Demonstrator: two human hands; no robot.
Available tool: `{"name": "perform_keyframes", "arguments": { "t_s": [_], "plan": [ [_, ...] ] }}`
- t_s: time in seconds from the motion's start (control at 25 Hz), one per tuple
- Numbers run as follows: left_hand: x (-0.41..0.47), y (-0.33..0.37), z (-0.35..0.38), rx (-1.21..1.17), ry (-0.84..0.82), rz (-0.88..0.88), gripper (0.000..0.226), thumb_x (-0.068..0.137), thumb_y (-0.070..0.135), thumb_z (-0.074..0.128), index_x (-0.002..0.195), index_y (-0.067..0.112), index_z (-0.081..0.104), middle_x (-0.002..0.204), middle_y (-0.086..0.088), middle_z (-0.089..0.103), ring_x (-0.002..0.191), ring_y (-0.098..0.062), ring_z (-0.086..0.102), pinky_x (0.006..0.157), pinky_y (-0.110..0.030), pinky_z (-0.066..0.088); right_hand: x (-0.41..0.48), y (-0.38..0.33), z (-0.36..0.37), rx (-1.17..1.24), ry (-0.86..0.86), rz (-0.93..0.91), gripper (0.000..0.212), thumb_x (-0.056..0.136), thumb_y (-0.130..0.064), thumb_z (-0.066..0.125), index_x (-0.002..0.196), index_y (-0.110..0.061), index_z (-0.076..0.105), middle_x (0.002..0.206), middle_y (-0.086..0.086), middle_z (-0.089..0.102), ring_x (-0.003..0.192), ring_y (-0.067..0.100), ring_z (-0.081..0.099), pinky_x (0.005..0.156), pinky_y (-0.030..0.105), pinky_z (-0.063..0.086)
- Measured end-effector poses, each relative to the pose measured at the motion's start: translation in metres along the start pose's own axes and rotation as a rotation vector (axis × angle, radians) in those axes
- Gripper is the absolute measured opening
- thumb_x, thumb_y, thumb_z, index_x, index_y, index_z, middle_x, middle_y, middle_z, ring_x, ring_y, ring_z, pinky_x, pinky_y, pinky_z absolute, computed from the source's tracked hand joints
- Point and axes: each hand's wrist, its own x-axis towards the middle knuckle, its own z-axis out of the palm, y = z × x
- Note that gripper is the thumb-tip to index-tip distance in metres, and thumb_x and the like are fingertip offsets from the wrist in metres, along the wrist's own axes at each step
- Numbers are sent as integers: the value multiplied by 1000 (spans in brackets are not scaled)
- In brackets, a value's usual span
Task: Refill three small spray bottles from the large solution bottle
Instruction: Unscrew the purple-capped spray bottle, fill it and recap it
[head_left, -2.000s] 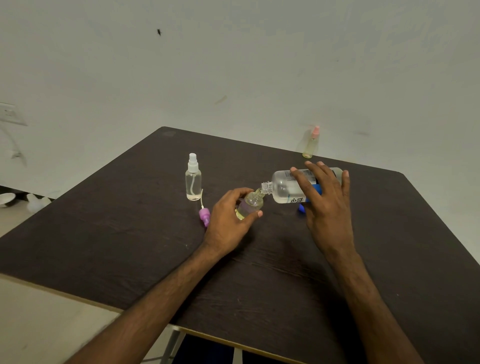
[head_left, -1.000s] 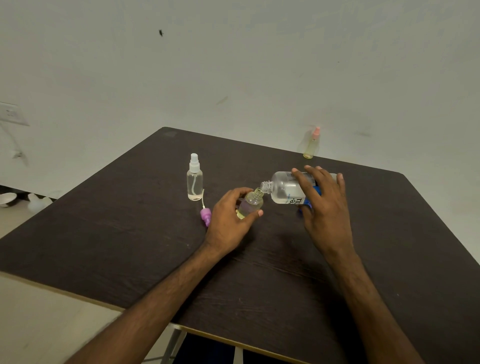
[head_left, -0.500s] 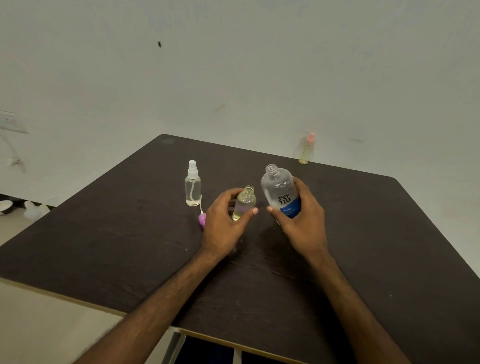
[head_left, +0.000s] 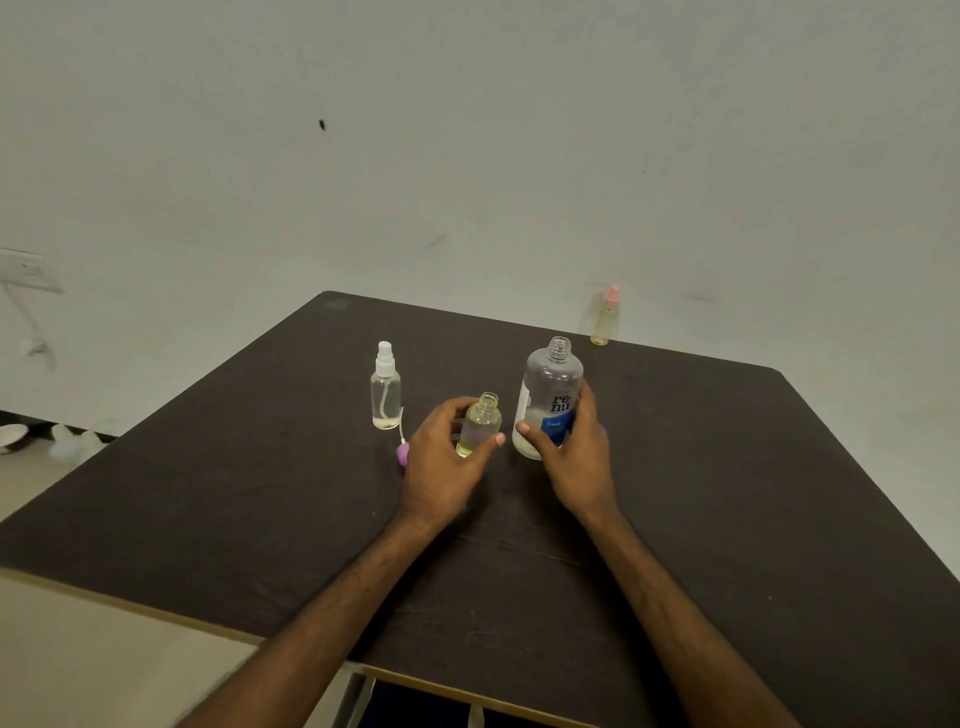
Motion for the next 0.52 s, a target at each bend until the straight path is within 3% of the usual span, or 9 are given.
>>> {"name": "perform_keyframes", "arguments": {
  "t_s": [0.12, 0.2, 0.36, 0.44, 0.52],
  "plan": [
    [-1, 1, -2, -19, 1, 5, 47, 79, 25, 84, 122, 20, 64, 115, 9, 69, 104, -4, 66, 88, -24, 57, -9, -3, -2, -25, 75, 5, 89, 83, -34, 76, 153, -23, 21, 150, -15, 35, 132, -3, 34, 101, 6, 32],
    [-2, 4, -8, -33, 17, 8, 47, 79, 25, 84, 121, 20, 64, 114, 8, 70, 104, -5, 67, 87, -23, 57, -17, -10, -6, -107, 200, -60, 77, 87, -34, 72, 149, -21, 28, 151, -7, 36, 132, 0, 33, 103, 14, 32],
    [1, 9, -40, -48, 75, 22, 44, 80, 23, 82, 120, 21, 63, 113, 9, 70, 102, -4, 67, 78, -18, 57, -31, -26, 3, -290, 323, -455, 42, 92, -22, 67, 128, -13, 50, 128, 3, 52, 118, 6, 43, 98, 20, 42],
    [3, 7, -60, -38, 97, 21, 43, 81, 22, 82, 120, 22, 63, 113, 10, 69, 103, -4, 66, 77, -16, 56, -33, -29, 16, -348, 254, -575, 30, 92, -20, 66, 119, -12, 56, 119, 3, 56, 113, 11, 49, 96, 28, 46],
    [3, 2, -80, -37, 119, 15, 43, 81, 21, 82, 119, 24, 63, 112, 11, 69, 102, -4, 67, 80, -14, 54, -36, -28, 32, -423, 26, -591, 23, 95, -23, 61, 115, -12, 61, 116, 3, 58, 110, 14, 52, 94, 34, 49]
  ]
}}
